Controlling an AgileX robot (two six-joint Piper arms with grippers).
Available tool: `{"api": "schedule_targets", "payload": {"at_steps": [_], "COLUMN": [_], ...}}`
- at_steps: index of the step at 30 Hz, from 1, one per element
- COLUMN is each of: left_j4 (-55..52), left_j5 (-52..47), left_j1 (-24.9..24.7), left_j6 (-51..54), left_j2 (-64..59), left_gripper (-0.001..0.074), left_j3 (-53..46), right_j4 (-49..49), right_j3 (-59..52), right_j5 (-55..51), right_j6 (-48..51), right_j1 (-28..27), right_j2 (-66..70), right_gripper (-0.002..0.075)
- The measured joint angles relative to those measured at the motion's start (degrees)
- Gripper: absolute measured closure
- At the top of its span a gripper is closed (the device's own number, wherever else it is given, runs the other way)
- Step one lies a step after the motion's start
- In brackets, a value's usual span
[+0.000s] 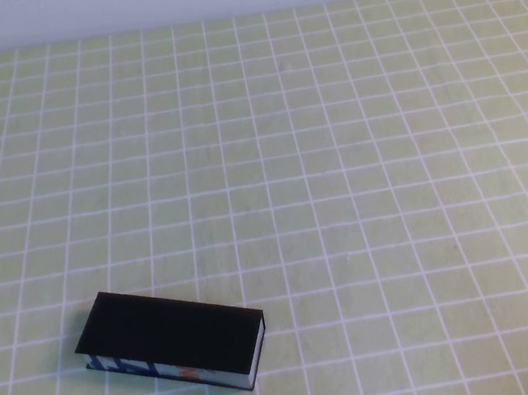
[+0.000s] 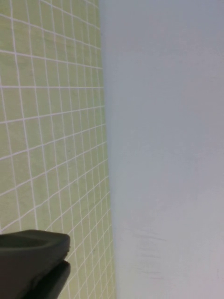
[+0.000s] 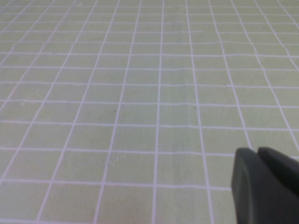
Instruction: Return glasses to glasses case
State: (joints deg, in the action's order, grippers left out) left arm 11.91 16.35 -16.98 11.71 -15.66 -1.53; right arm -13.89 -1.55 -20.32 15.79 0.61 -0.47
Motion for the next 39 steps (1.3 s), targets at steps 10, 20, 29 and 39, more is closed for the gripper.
{"api": "schedule_targets", "payload": {"at_steps": [10, 20, 29, 39], "left_j4": [0.0, 0.0, -1.19, -2.11], "left_j5": [-0.15, -4.49, -22.82, -35.8], "left_j1": [0.0, 0.9, 5.26, 5.26], "left_j6": [0.0, 0.2, 0.2, 0.2], "left_j2": [0.71, 8.45, 16.12, 16.25], "left_gripper": [0.0738, 0.0738, 0.0738, 0.0738], "left_j3": [0.0, 0.0, 0.0, 0.0], "right_j4": [0.0, -0.09, -0.09, -0.22], "right_j3": [0.0, 0.0, 0.0, 0.0], "right_j5": [0.0, 0.0, 0.0, 0.0], "right_j6": [0.0, 0.0, 0.0, 0.0], "right_j1": [0.0, 0.0, 0.0, 0.0], "right_j2": [0.0, 0.0, 0.0, -0.03], "right_gripper": [0.0737, 0.0737, 0.0737, 0.0737]}}
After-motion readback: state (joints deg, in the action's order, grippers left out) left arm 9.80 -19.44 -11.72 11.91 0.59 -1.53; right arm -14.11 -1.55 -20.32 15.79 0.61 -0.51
